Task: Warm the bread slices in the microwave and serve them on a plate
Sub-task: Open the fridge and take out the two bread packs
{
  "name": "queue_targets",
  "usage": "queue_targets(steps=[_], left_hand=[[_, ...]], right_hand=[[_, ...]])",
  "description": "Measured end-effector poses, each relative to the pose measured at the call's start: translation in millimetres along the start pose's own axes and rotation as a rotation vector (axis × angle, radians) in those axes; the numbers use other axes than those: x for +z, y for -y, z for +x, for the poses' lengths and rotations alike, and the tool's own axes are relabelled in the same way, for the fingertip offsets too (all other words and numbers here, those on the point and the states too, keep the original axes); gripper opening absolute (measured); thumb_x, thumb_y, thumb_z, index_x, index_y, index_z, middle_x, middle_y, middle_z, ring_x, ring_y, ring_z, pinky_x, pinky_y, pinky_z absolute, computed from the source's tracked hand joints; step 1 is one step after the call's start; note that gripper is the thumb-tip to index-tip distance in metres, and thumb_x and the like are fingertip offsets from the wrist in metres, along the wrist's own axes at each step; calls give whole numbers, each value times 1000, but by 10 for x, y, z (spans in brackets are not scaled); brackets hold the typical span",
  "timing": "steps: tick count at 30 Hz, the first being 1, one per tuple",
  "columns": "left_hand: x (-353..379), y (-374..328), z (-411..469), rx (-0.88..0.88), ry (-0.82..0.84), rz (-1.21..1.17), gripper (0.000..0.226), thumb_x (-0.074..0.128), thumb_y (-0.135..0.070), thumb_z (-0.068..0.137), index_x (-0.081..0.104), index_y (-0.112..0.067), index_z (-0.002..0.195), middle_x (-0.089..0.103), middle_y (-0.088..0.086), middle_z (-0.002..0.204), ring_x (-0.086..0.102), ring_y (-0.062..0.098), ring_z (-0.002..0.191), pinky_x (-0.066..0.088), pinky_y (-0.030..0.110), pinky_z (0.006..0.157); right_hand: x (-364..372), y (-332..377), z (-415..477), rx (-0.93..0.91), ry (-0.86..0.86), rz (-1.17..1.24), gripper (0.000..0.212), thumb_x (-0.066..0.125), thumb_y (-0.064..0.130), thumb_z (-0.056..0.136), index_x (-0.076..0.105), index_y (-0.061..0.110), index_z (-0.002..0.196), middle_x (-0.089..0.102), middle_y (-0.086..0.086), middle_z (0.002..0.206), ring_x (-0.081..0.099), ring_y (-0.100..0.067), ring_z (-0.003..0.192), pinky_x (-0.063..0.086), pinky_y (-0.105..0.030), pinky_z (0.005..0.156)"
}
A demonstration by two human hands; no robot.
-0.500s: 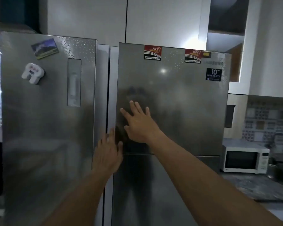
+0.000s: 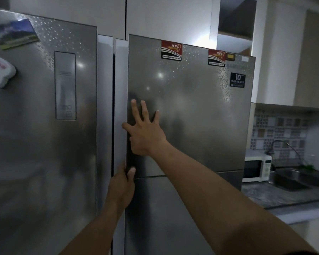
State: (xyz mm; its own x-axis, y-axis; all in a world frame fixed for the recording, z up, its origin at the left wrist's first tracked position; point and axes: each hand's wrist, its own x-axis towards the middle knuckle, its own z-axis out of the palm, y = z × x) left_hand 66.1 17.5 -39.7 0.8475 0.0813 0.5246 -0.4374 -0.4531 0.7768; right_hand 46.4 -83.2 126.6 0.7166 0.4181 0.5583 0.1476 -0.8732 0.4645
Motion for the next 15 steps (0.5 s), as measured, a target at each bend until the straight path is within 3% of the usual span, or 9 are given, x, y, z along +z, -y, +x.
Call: queue_targets(steps=[6,11,15], left_hand=[[-22,-4,13,8,-15,56,30,41,-43,101,53,-15,101,63,5,76,62,20,67,45,31,55],[-22,7,-80,22,-36,86,40,38,-53,97,53,-18,85,62,3,68,62,19,62,54,38,58],[-52,-176,-358,15,-77,90,34,43,-46,99,52,-17,84,61,3,71,60,17,65,45,32,56]], right_hand=[[-94,55,-39,30,54,3,64,57,33,91,31,33,149,-37,-21,155,-32,-49,141,3,-79,108],[-173,56,-169,15,46,39,68,59,40,87,31,30,148,-36,-22,155,-32,-50,141,2,-78,108],[-271,-1,-375,-3,7,44,70,61,41,85,30,31,147,-35,-21,156,-28,-48,143,4,-78,108]])
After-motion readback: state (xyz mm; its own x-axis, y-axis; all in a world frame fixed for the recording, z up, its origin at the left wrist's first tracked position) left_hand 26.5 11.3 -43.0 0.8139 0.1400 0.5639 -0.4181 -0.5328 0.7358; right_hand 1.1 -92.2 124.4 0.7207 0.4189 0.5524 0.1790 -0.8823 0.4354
